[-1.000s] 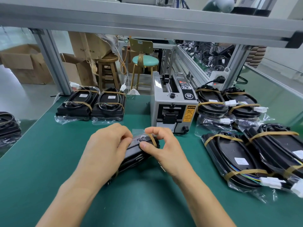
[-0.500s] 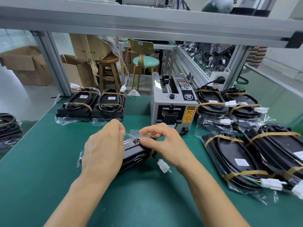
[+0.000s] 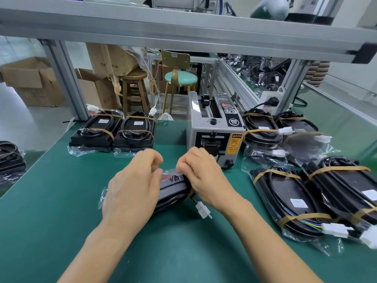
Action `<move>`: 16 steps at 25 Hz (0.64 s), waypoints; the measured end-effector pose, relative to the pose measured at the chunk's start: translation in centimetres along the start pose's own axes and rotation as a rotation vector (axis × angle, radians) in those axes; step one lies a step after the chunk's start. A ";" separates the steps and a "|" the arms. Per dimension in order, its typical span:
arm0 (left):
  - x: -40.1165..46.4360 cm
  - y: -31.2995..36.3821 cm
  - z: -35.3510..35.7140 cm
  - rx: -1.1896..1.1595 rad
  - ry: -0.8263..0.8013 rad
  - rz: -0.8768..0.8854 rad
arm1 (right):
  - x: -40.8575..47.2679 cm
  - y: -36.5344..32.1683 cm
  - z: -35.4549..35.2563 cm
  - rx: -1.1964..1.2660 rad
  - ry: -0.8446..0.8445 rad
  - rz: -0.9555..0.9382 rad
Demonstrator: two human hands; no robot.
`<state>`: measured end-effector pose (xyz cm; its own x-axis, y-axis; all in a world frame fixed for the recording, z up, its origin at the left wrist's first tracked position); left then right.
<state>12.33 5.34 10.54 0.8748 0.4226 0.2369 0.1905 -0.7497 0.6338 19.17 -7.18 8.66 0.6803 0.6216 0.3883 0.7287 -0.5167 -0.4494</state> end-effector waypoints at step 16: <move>0.8 0.4 1.1 0.161 -0.085 -0.024 | 0.2 0.7 -0.3 0.492 -0.081 0.137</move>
<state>13.63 4.82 10.18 0.9022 0.4023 0.1557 0.2749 -0.8143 0.5112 19.82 -7.56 8.66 0.7442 0.6216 0.2444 0.4968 -0.2704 -0.8247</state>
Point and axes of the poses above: each hand's wrist, its own x-axis towards the middle knuckle, its own z-axis out of the palm, y = z × x, the point moved 8 cm from there along x, towards the middle knuckle, and after that the axes turned 10 degrees about -z, right-handed, at the moved point
